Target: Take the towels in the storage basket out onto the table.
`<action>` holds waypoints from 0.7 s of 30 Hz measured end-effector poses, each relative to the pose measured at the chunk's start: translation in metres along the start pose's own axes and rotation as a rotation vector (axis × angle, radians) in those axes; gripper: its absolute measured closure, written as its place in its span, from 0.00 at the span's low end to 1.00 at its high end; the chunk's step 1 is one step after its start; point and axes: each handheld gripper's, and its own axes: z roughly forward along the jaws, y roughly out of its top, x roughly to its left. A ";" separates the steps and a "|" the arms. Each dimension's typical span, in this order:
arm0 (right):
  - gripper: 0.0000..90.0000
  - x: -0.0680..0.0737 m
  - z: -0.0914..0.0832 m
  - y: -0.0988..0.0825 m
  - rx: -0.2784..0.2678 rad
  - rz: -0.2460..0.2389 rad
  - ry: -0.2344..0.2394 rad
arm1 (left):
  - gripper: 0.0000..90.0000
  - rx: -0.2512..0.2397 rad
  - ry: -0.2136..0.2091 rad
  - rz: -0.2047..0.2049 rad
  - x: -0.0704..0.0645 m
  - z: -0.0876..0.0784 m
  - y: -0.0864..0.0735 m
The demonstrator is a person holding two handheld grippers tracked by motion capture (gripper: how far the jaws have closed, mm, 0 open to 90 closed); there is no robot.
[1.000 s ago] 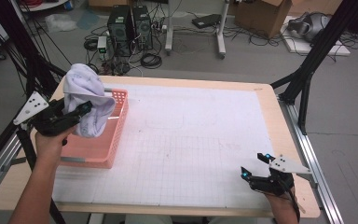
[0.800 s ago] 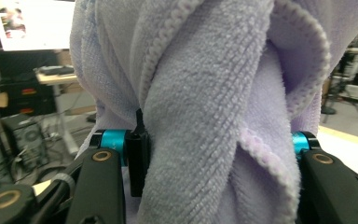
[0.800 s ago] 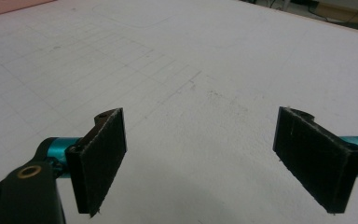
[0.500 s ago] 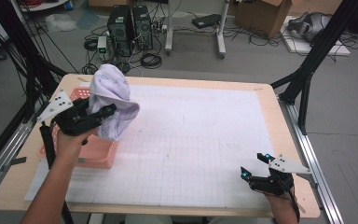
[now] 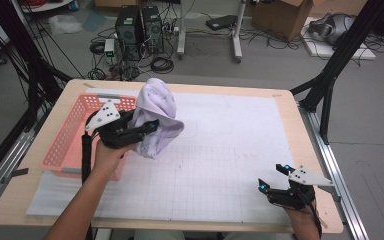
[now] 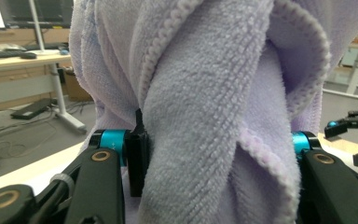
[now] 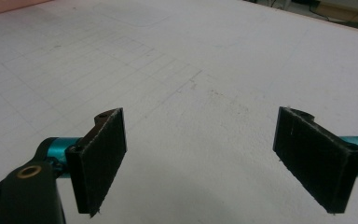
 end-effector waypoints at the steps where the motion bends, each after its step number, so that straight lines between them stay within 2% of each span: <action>1: 0.18 0.000 0.000 0.000 0.003 0.007 0.001 | 0.55 0.003 -0.013 -0.004 -0.003 0.007 -0.002; 5: 0.18 0.000 0.000 0.000 0.003 0.002 0.002 | 0.55 0.008 -0.034 -0.013 -0.010 0.018 -0.008; 9: 0.18 0.000 0.001 0.000 0.003 0.000 0.003 | 0.54 0.039 -0.049 -0.025 -0.018 0.038 -0.018; 14: 0.18 0.000 0.001 0.000 0.006 0.005 0.003 | 0.54 0.071 -0.084 -0.054 -0.028 0.064 -0.035; 16: 0.18 -0.001 0.001 -0.001 0.004 0.005 0.004 | 0.54 0.088 -0.100 -0.057 -0.034 0.076 -0.041; 17: 0.18 -0.001 0.001 -0.001 0.006 0.007 0.003 | 0.53 0.102 -0.110 -0.065 -0.041 0.087 -0.049; 18: 0.18 -0.001 0.001 -0.001 0.006 0.007 0.003 | 0.53 0.102 -0.110 -0.065 -0.041 0.087 -0.049; 20: 0.18 -0.002 0.001 -0.001 0.001 0.010 0.002 | 0.53 0.122 -0.110 -0.062 -0.047 0.098 -0.057; 21: 0.18 -0.002 0.000 -0.001 0.003 0.016 0.003 | 0.53 0.146 -0.108 -0.074 -0.050 0.108 -0.065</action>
